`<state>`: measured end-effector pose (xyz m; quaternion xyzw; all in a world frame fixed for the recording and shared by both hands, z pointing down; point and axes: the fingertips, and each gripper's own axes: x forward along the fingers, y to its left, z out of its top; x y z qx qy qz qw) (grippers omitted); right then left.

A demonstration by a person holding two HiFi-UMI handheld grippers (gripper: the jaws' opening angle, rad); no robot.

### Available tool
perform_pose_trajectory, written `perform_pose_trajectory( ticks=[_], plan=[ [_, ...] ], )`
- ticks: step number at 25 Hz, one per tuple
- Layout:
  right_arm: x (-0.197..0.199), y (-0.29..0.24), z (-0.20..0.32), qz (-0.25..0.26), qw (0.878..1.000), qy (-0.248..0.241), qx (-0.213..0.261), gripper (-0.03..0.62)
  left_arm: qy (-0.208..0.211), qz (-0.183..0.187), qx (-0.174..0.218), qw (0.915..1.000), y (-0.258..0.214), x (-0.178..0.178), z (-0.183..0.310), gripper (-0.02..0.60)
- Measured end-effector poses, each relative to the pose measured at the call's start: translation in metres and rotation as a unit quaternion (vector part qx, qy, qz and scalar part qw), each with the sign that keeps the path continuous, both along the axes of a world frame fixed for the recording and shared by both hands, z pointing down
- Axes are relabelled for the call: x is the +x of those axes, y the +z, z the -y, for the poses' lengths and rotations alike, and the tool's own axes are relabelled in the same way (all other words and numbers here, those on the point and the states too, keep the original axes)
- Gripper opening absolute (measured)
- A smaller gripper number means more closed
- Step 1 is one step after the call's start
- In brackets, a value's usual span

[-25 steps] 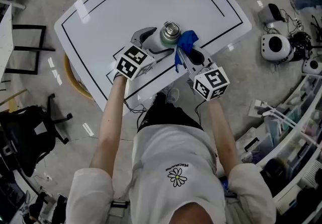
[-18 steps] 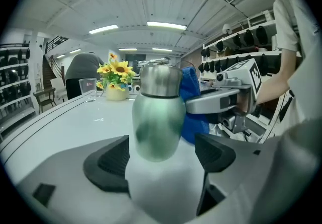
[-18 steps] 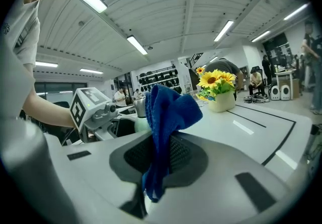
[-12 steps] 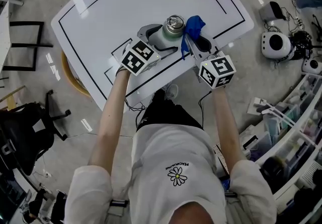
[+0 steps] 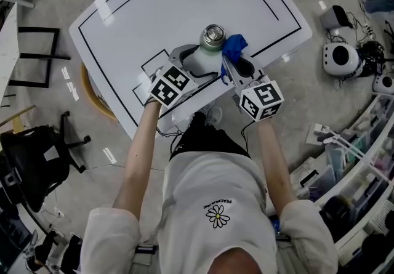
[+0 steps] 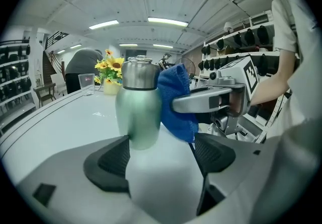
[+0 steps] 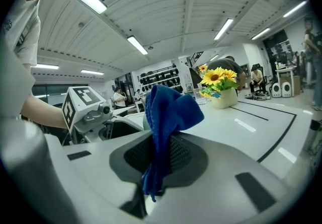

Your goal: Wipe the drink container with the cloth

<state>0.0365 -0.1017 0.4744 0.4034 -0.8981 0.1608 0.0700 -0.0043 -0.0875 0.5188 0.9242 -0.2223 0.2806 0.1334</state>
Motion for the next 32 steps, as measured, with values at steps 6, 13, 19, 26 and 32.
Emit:
perform_pose_trajectory(
  ticks=[6, 13, 19, 26, 32],
  plan=[
    [-0.010, -0.002, -0.012, 0.006, 1.000, -0.012, -0.003, 0.041, 0.001, -0.014, -0.008, 0.9999, -0.006, 0.008, -0.018, 0.391],
    [-0.011, -0.002, -0.009, 0.001, 1.000, -0.016, -0.001, 0.041, -0.026, -0.018, 0.008, 0.9995, -0.011, -0.014, 0.009, 0.391],
    [-0.001, -0.002, 0.003, -0.008, 1.000, -0.003, 0.004, 0.041, -0.015, -0.014, 0.016, 0.9997, -0.012, -0.008, 0.038, 0.391],
    [0.012, 0.001, 0.020, -0.023, 1.000, 0.013, 0.006, 0.041, 0.006, -0.010, 0.014, 0.9998, -0.005, 0.008, 0.035, 0.391],
    [0.005, -0.001, 0.007, -0.019, 1.000, 0.005, 0.007, 0.041, 0.005, 0.004, 0.010, 0.9999, -0.005, 0.003, 0.022, 0.391]
  ],
)
